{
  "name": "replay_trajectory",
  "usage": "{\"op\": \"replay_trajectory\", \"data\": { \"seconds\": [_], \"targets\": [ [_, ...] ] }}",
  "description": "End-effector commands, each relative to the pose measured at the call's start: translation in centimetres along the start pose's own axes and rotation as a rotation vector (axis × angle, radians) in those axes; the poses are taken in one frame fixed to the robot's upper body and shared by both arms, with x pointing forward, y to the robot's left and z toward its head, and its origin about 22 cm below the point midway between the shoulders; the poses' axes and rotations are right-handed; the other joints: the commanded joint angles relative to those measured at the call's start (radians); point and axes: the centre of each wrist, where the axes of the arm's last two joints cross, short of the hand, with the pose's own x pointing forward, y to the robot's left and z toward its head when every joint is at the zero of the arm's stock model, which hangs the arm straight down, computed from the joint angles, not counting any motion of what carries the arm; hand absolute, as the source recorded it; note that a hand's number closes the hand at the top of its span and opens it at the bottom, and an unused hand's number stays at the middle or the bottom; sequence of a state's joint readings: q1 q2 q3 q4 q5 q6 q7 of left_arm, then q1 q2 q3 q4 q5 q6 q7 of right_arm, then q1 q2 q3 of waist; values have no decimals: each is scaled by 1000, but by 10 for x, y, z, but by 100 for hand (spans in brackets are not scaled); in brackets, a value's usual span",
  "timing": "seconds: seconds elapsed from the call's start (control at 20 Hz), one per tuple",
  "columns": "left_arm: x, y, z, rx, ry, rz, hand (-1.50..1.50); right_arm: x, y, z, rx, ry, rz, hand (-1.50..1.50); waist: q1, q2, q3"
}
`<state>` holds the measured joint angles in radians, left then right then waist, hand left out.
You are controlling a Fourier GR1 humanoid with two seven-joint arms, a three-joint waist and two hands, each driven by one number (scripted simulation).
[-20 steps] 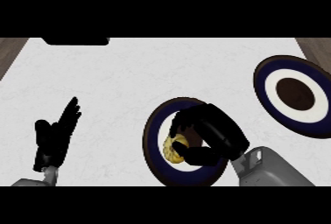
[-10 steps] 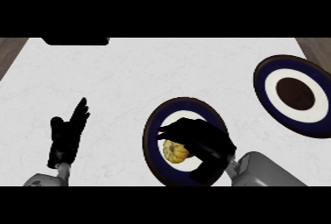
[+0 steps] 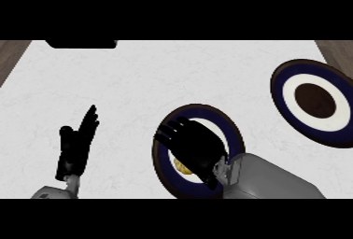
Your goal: Pick the squash from the plate and place it in the plate
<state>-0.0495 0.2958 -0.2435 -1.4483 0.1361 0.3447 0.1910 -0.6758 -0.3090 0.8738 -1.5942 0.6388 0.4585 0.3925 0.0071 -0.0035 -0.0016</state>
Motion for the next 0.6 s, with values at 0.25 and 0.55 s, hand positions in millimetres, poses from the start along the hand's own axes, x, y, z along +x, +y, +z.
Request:
{"op": "replay_trajectory", "data": {
  "seconds": [0.25,0.55],
  "targets": [
    [-6,-4,-7,4,4,4,0,36,-17,-32,309,137,101,-150,-5,3,1],
    [-12,17,-3,1,1,11,0,18,-9,-40,317,189,115,-150,-2,3,1]
  ]
}}
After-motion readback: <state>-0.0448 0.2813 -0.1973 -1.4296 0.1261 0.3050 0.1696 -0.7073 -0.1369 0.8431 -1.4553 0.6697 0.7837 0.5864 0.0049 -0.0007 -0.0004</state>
